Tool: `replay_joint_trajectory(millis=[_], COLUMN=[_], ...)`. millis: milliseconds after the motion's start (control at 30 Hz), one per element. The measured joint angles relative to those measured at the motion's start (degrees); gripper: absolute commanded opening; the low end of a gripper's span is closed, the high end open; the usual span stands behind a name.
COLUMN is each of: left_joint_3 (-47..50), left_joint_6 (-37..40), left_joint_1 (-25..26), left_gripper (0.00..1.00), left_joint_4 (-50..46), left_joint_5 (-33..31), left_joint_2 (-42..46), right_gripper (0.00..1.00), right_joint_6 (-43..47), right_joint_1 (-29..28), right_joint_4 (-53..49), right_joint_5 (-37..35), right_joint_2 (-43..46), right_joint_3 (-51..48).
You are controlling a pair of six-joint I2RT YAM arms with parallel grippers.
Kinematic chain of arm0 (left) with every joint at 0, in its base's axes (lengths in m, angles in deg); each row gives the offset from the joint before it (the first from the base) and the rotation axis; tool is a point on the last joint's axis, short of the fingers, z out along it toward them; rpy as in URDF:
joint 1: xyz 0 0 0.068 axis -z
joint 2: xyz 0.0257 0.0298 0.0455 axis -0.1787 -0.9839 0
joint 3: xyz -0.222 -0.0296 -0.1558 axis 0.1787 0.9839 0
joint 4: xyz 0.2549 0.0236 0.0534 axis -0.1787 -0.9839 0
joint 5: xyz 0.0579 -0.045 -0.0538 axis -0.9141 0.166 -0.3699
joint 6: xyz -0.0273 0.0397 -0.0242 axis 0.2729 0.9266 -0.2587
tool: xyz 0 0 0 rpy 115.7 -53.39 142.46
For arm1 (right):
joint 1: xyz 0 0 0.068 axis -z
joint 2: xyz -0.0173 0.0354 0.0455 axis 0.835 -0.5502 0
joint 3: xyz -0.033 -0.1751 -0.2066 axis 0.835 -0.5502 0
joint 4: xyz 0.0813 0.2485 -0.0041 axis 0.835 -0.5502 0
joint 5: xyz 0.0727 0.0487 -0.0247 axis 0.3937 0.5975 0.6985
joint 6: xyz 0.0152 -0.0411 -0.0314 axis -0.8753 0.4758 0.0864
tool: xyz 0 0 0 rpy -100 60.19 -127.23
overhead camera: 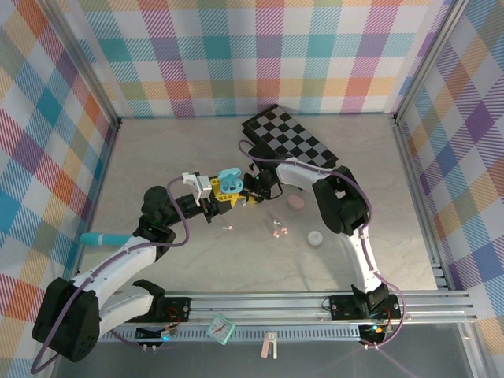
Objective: Insert the wireless bluetooth earbuds into the charging case
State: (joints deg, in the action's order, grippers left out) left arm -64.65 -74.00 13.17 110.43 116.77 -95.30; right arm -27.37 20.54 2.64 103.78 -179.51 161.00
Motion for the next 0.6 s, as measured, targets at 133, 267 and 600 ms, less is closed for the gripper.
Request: replay_joint_trajectory(millis=[133, 267, 600], left_joint_3=[0.13, 0.13, 0.13], left_joint_6=[0.0, 0.0, -0.02], left_joint_1=[-0.02, -0.04, -0.42], left_gripper=[0.34, 0.35, 0.34], left_joint_4=[0.02, 0.02, 0.07], left_joint_5=[0.02, 0.02, 0.02], left_joint_2=[0.0, 0.0, -0.07], right_gripper=[0.29, 0.29, 0.29], right_joint_6=[0.83, 1.09, 2.75], right_joint_1=[0.07, 0.07, -0.15], right_joint_4=[-1.2, -2.91, -4.7], right_joint_5=[-0.79, -0.76, -0.52], right_joint_2=[-1.4, -2.03, -2.51], right_joint_3=[2.25, 3.61, 4.74])
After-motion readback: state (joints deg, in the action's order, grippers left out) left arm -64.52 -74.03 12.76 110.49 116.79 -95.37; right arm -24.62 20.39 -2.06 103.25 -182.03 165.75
